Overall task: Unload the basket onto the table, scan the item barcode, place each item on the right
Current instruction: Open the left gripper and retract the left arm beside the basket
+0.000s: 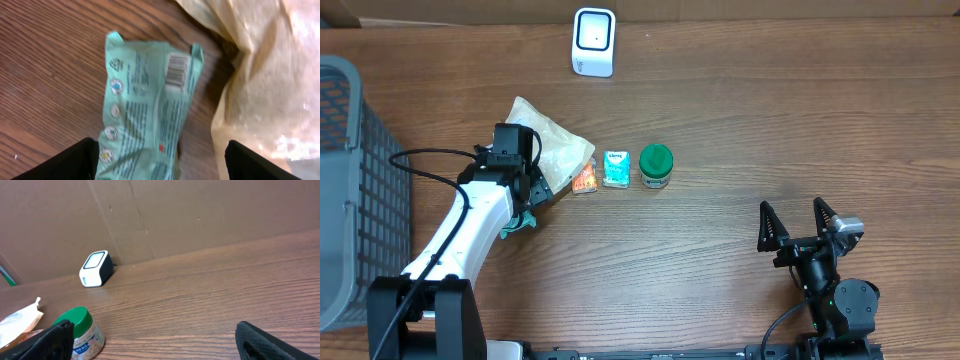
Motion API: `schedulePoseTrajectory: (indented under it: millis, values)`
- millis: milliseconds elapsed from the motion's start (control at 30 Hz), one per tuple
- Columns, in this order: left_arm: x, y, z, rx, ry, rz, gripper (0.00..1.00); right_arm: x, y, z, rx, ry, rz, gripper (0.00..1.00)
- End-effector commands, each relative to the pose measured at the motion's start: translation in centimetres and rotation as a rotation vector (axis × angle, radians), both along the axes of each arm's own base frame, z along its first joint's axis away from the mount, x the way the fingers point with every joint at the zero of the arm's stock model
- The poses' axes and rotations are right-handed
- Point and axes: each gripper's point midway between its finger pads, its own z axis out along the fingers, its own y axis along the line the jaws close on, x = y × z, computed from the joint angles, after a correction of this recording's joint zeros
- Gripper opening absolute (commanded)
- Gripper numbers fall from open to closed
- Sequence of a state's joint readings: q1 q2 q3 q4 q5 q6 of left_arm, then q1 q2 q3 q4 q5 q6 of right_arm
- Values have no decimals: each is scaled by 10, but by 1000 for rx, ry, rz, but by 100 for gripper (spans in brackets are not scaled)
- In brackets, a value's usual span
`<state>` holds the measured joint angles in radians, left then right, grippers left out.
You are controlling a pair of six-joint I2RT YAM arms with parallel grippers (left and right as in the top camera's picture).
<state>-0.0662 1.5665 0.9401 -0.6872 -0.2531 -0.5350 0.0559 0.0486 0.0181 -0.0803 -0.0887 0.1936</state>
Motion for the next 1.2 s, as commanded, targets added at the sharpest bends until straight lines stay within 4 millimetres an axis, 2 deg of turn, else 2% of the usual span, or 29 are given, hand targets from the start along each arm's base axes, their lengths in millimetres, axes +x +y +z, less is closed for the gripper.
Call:
schedulePoseTrajectory:
  millis: [0,167,267,333,500,600,667,767,800,867,1000,1167]
  values:
    - [22,-19,40,-63,-89,-126,82,0,0,-3,-5,1,-1,100]
    - [36,-23,121,-18,-243,-297,84,0,0,-3,-5,1,-1,100]
    - [26,-20,151,-16,-282,-291,85,0,0,-3,-5,1,-1,100]
    - [9,-13,166,-9,-287,-275,85,0,0,-3,-5,1,-1,100]
    - [-20,21,179,34,-281,-170,85,0,0,-3,-5,1,-2,100]
    - [-32,62,187,112,-284,-45,88,0,0,-3,-5,1,-2,100]
    - [-35,101,193,174,-297,23,91,0,0,-3,-5,1,-1,100]
    - [-38,129,196,214,-308,75,91,0,0,-3,-5,1,-2,100]
    - [-39,144,197,235,-307,99,91,0,0,-3,-5,1,-2,100]
    - [-39,159,196,254,-304,125,91,0,0,-3,-5,1,-2,100]
    - [-40,176,189,258,-292,169,91,0,0,-3,-5,1,-1,100]
    - [-34,174,180,228,-278,152,91,0,0,-3,-5,1,-1,100]
